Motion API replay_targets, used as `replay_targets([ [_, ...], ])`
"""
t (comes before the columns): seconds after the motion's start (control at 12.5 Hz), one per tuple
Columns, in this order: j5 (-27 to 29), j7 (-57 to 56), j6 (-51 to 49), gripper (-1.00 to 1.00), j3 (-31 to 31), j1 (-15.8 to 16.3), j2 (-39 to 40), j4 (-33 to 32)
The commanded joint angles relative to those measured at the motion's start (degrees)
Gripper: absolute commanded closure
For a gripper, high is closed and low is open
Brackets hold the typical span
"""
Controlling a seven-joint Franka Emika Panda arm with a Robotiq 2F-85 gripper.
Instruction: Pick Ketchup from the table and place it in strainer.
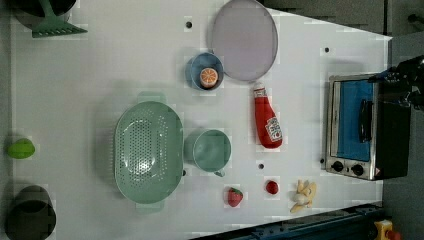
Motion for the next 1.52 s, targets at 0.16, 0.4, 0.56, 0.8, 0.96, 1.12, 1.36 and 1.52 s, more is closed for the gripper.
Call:
replay_targets([
  [0.16, 0.31, 3.94, -8.71, -0.81, 4.43, -5.74, -12.43, -3.65],
  [0.4, 0.31, 3.18, -6.25, -1.0, 4.83, -5.7, -11.27, -7.01],
  [0.56, 0.31, 2.86, -3.03, -1.0, 5.22, -5.67, -10.07, -10.41],
  [0.8, 0.31, -2.18, 3.1, -1.0, 5.95, -5.6, -7.99, -15.33],
  [0.96, 0.3, -11.25, 7.2, -1.0, 6.34, -5.57, -6.76, -18.65],
  [1.12, 0.16, -23.03, 11.57, -1.0, 6.54, -5.57, -6.06, -22.5],
  [1.36, -0.25, -40.57, 18.07, -1.0, 6.57, -5.56, -5.15, -28.73],
  [1.52, -0.25, -49.4, 24.19, -1.0, 6.64, -5.54, -4.18, -32.58],
])
